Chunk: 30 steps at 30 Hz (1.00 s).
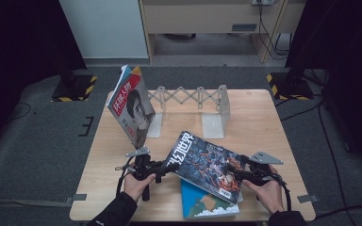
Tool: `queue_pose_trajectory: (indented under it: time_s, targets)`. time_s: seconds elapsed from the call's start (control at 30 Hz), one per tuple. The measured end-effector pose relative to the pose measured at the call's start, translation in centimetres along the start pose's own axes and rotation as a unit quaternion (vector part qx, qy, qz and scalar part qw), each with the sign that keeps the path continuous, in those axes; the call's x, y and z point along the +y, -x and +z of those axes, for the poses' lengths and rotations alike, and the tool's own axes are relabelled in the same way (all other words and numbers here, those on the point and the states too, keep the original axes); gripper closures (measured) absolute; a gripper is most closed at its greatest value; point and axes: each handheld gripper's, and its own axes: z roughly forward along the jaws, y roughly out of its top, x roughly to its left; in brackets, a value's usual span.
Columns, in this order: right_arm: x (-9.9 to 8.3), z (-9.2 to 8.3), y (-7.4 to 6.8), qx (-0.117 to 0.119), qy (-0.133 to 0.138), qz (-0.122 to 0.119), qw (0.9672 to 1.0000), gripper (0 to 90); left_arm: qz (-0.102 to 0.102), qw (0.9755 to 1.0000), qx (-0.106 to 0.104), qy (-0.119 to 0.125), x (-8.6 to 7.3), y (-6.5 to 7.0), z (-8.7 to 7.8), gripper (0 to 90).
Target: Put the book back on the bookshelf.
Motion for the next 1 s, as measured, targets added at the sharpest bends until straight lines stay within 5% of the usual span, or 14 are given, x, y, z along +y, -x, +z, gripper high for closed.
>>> queue_pose_trajectory:
  time_s: [0.17, 0.57, 0.77, 1.0]
  targets:
    - [-0.2, 0.0, 0.0, 0.0, 0.006, 0.003, 1.0, 29.7, -0.003, 0.9998, -0.004, -0.018, -0.2, 0.5, 1.8, 52.4]
    - [0.2, -0.1, 0.2, 0.006, -0.005, 0.007, 0.9999, 30.0, -0.031, 0.9994, -0.01, -0.009, 0.3, 0.7, 1.3, 62.8]
    - [0.4, -1.3, 1.9, -0.028, 0.017, 0.028, 0.9991, 29.5, -0.037, 0.9992, -0.003, 0.012, 1.6, 1.0, -0.2, 68.2]
    - [-0.4, -2.2, 4.7, -0.084, -0.005, 0.04, 0.9957, 29.1, -0.042, 0.9983, 0.0, 0.04, 2.8, 1.6, -1.5, 73.3]
